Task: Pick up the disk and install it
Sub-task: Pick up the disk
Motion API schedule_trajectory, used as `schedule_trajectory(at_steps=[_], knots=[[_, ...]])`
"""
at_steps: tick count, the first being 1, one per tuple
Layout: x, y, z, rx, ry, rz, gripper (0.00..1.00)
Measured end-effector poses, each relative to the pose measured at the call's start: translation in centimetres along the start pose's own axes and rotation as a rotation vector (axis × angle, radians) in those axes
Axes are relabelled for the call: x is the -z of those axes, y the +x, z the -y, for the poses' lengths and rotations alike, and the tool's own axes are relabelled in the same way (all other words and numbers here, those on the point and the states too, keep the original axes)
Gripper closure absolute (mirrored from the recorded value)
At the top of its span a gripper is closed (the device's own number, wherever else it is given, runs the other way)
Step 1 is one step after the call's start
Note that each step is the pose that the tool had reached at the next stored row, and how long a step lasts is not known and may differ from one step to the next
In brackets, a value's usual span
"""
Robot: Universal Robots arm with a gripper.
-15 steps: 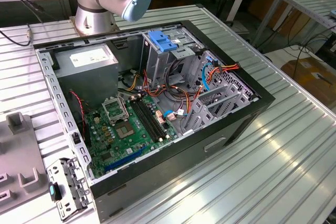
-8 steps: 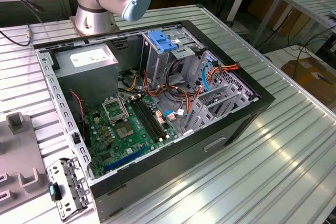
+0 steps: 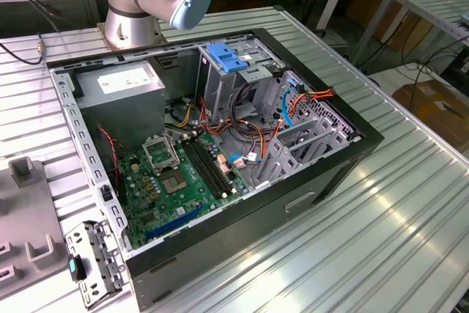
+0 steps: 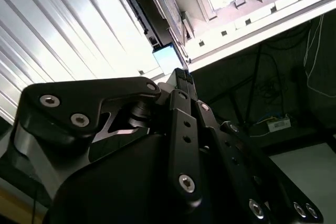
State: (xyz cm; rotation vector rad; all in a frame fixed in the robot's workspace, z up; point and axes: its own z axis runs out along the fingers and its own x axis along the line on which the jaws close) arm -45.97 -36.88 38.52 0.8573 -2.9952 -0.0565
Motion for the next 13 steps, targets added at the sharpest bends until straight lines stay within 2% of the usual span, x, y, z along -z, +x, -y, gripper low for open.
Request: schedule_trajectory(at_steps=[8,11,13], knots=[[0.0,-0.03,0.02,0.115,0.0017,-0.0048,0.89],[0.0,-0.05,0.03,0.212,0.0031,-0.0089,0.89],[0.0,-0.05,0.04,0.255,0.0037,-0.0107,0.89]])
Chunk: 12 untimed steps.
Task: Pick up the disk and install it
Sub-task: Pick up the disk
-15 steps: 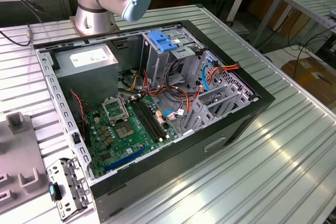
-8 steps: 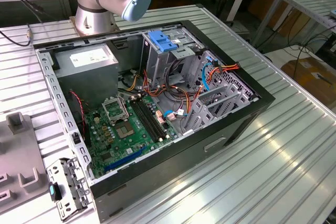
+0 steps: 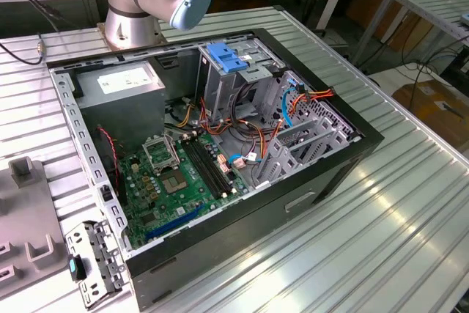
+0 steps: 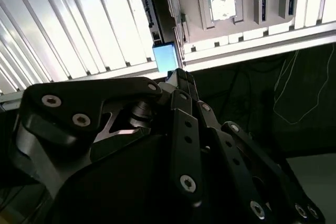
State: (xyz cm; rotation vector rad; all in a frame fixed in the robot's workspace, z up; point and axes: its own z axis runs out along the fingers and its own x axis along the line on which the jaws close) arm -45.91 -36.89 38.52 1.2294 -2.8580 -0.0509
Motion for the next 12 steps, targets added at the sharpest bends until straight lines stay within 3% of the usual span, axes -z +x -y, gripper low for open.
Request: schedule_trajectory(at_steps=[10,12], knots=[[-0.02,0.0,0.0,0.212,0.0043,-0.0079,0.89],[-0.03,-0.01,0.01,0.23,0.005,-0.0082,0.89]])
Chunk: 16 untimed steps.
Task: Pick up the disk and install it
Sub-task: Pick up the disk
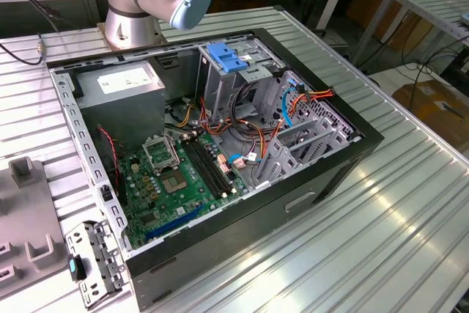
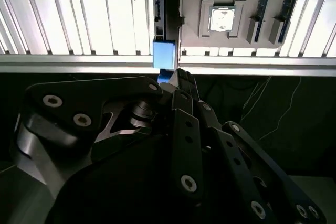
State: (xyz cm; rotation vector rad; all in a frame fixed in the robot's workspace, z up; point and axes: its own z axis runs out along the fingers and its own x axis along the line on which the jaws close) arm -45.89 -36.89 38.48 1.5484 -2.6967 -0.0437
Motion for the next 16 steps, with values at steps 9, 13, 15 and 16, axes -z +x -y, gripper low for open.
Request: schedule_trajectory(at_steps=[9,13,15,16], knots=[[-0.04,0.0,0.0,0.158,0.0033,-0.0057,0.89],[-0.04,-0.01,0.01,0.259,0.005,-0.0094,0.89],[-0.04,-0.01,0.02,0.28,0.0053,-0.0102,0.89],[-0.04,-0.02,0.02,0.282,0.0054,-0.0103,0.89]])
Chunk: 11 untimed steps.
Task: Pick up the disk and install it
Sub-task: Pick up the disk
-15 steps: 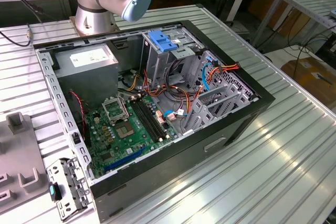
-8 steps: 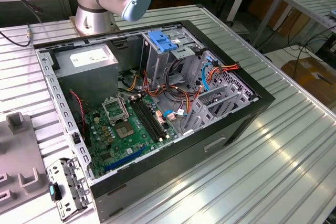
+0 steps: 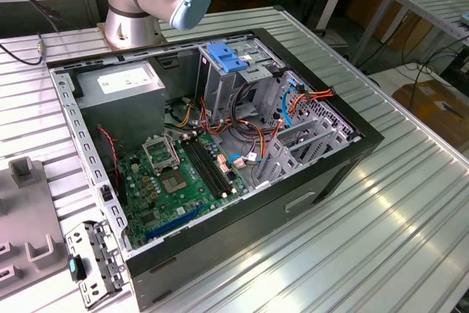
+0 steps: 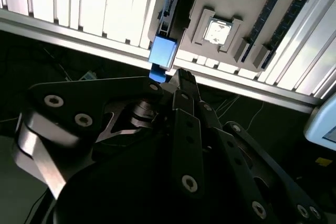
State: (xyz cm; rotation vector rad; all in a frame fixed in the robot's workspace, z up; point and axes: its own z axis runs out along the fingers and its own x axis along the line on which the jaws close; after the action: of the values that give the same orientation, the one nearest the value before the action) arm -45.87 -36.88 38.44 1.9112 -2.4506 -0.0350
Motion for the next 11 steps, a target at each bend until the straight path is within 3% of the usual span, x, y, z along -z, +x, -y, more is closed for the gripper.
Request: schedule_trajectory(at_steps=[11], knots=[[0.0,0.0,0.0,0.003,0.0,-0.0002,0.89]])
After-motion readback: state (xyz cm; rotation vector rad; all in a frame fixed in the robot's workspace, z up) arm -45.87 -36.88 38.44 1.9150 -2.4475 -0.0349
